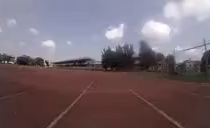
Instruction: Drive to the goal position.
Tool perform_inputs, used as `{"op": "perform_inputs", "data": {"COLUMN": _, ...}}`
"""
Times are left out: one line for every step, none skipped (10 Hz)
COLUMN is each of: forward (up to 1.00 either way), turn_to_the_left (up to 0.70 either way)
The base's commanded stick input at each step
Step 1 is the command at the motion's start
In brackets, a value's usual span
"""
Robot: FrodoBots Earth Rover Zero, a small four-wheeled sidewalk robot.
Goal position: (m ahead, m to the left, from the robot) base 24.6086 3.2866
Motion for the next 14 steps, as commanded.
{"op": "perform_inputs", "data": {"forward": 0.70, "turn_to_the_left": 0.00}}
{"op": "perform_inputs", "data": {"forward": 0.70, "turn_to_the_left": 0.00}}
{"op": "perform_inputs", "data": {"forward": 0.70, "turn_to_the_left": 0.00}}
{"op": "perform_inputs", "data": {"forward": 0.70, "turn_to_the_left": 0.00}}
{"op": "perform_inputs", "data": {"forward": 0.70, "turn_to_the_left": 0.00}}
{"op": "perform_inputs", "data": {"forward": 0.70, "turn_to_the_left": 0.00}}
{"op": "perform_inputs", "data": {"forward": 0.70, "turn_to_the_left": 0.00}}
{"op": "perform_inputs", "data": {"forward": 0.70, "turn_to_the_left": 0.00}}
{"op": "perform_inputs", "data": {"forward": 0.70, "turn_to_the_left": 0.00}}
{"op": "perform_inputs", "data": {"forward": 0.70, "turn_to_the_left": 0.00}}
{"op": "perform_inputs", "data": {"forward": 0.70, "turn_to_the_left": 0.00}}
{"op": "perform_inputs", "data": {"forward": 0.70, "turn_to_the_left": 0.00}}
{"op": "perform_inputs", "data": {"forward": 0.70, "turn_to_the_left": 0.00}}
{"op": "perform_inputs", "data": {"forward": 0.70, "turn_to_the_left": 0.00}}
